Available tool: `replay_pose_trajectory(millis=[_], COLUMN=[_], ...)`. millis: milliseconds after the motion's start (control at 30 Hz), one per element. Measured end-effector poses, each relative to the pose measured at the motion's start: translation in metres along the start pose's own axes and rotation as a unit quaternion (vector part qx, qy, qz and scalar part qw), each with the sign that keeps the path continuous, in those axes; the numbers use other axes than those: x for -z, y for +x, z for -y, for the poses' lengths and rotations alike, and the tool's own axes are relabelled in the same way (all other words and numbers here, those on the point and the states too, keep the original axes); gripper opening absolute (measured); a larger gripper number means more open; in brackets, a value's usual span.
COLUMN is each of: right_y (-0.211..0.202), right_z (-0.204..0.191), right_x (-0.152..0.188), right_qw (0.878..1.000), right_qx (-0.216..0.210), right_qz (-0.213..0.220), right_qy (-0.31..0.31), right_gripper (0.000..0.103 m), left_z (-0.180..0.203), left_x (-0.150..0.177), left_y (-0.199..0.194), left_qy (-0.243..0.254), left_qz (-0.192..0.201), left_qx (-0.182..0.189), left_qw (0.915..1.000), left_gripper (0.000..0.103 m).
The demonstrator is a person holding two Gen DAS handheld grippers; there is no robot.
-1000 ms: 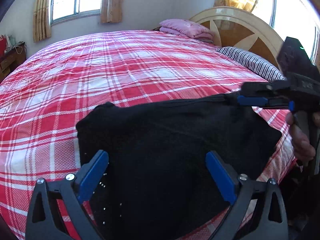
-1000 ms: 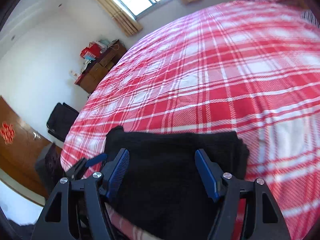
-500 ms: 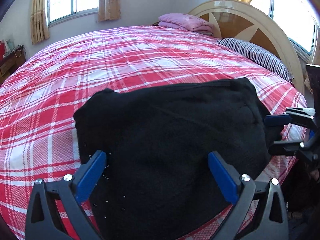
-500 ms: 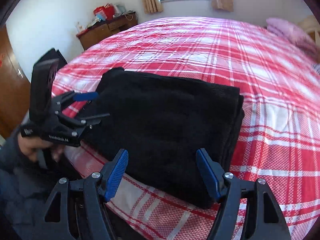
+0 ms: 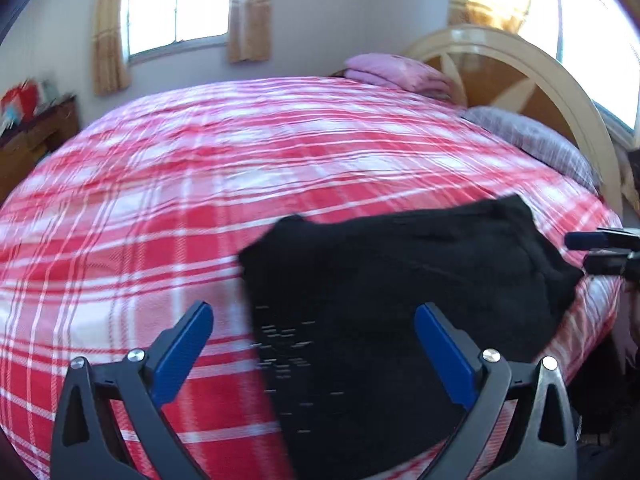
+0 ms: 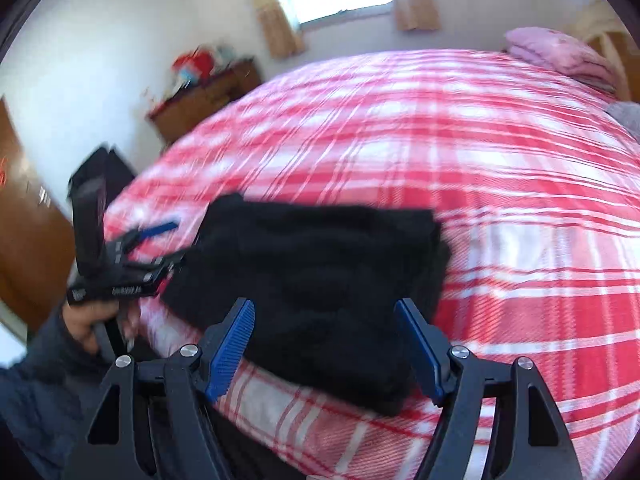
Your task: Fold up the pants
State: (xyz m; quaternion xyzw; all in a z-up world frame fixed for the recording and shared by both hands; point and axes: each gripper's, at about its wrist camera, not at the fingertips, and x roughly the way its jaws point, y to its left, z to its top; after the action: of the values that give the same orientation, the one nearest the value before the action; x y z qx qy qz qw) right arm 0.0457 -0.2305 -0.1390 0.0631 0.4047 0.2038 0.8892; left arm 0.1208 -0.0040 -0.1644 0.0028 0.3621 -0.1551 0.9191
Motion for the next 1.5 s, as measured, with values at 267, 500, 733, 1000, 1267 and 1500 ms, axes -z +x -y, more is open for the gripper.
replay_pose_trajectory(millis=[267, 500, 733, 1000, 1267, 1500], right_y=[0.018, 0.038, 0.049, 0.041, 0.049, 0.115], right_z=[0.049, 0.047, 0.049, 0.042, -0.001, -0.085], right_x=[0.004, 0.008, 0.007, -0.002, -0.057, -0.122], right_qw=[0.994, 0.994, 0.992, 0.994, 0.999, 0.995], right_qx=[0.02, 0.016, 0.014, -0.02, -0.033, -0.088], right_qz=[-0.023, -0.034, -0.037, -0.022, -0.009, -0.021], right_qy=[0.108, 0.107, 0.117, 0.104, 0.041, -0.042], right_gripper=[0.074, 0.074, 0.055, 0.026, 0.025, 0.025], left_z=[-0.039, -0.041, -0.043, -0.044, -0.063, -0.134], left_x=[0.008, 0.006, -0.002, -0.008, -0.028, -0.038], left_y=[0.017, 0.025, 0.036, 0.031, -0.002, -0.045], left_qy=[-0.087, -0.103, -0.135, -0.138, -0.127, -0.149], left_qz=[-0.016, -0.012, -0.026, -0.033, 0.002, 0.044], left_qx=[0.032, 0.068, 0.159, 0.175, 0.169, 0.088], left_qw=[0.9956, 0.9922, 0.9777, 0.9743, 0.9774, 0.9839], left_gripper=[0.103, 0.103, 0.061, 0.013, 0.012, 0.012])
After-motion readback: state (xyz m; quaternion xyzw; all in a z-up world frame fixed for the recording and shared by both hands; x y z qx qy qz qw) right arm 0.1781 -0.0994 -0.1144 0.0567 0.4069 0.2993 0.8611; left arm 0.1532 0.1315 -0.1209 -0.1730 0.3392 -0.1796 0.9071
